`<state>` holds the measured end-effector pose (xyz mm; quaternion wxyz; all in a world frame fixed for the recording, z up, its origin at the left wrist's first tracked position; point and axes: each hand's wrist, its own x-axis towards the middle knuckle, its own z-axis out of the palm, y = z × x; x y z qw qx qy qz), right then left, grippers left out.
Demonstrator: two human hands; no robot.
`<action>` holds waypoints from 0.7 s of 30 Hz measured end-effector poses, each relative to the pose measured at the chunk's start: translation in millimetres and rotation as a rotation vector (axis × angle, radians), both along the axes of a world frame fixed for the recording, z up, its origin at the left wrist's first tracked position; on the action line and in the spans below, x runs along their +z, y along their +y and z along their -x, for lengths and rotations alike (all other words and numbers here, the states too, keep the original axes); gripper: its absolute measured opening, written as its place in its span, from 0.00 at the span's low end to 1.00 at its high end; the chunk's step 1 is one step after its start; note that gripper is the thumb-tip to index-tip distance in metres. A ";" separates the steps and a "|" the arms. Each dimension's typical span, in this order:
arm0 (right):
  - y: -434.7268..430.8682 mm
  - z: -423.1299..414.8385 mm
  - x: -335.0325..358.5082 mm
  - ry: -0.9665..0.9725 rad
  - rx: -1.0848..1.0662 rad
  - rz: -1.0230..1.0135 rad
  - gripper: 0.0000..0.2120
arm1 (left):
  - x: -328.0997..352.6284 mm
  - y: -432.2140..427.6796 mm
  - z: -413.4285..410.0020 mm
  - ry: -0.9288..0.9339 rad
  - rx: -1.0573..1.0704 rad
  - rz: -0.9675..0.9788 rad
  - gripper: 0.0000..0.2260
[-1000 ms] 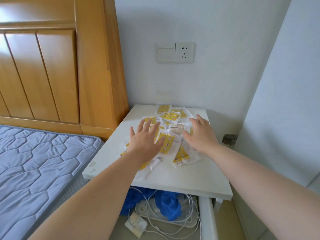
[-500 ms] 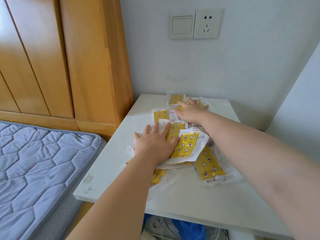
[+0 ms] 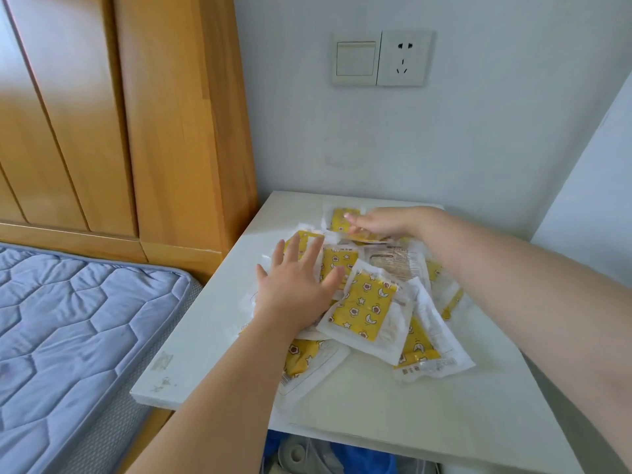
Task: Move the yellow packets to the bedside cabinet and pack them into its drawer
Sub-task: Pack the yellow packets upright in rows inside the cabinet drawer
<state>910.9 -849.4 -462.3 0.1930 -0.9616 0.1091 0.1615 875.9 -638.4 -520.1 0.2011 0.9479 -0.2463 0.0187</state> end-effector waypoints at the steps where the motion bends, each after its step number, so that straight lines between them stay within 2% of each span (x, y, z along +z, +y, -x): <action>1: -0.2 6.6 5.3 -0.032 -0.008 -0.073 0.33 | 0.2 0.5 1.0 0.000 -0.008 0.010 0.29; 3: -1.0 14.8 8.4 -0.206 -0.068 -0.110 0.30 | 0.0 1.0 1.5 0.007 -0.030 0.018 0.28; 4: -2.2 18.4 6.6 -0.282 -0.103 -0.047 0.28 | -0.1 1.0 1.5 0.012 -0.039 0.016 0.28; 6: -5.0 25.7 -2.8 -0.253 -0.129 0.051 0.28 | -0.3 0.6 1.6 0.022 -0.052 0.002 0.28; 9: -2.9 41.3 -18.8 -0.098 -0.090 -0.044 0.28 | 0.7 0.0 2.6 0.033 -0.057 -0.016 0.28; 14: 11.0 65.1 -18.0 -0.199 -0.027 -0.126 0.22 | 2.8 0.7 5.5 0.021 -0.056 0.017 0.25; 17: 12.0 81.7 -15.9 -0.349 -0.127 -0.172 0.22 | 7.9 5.4 10.8 -0.017 -0.077 0.024 0.22; 21: 24.6 114.4 -11.0 -0.565 -0.268 -0.203 0.22 | 22.5 19.1 19.9 -0.202 -0.093 0.048 0.18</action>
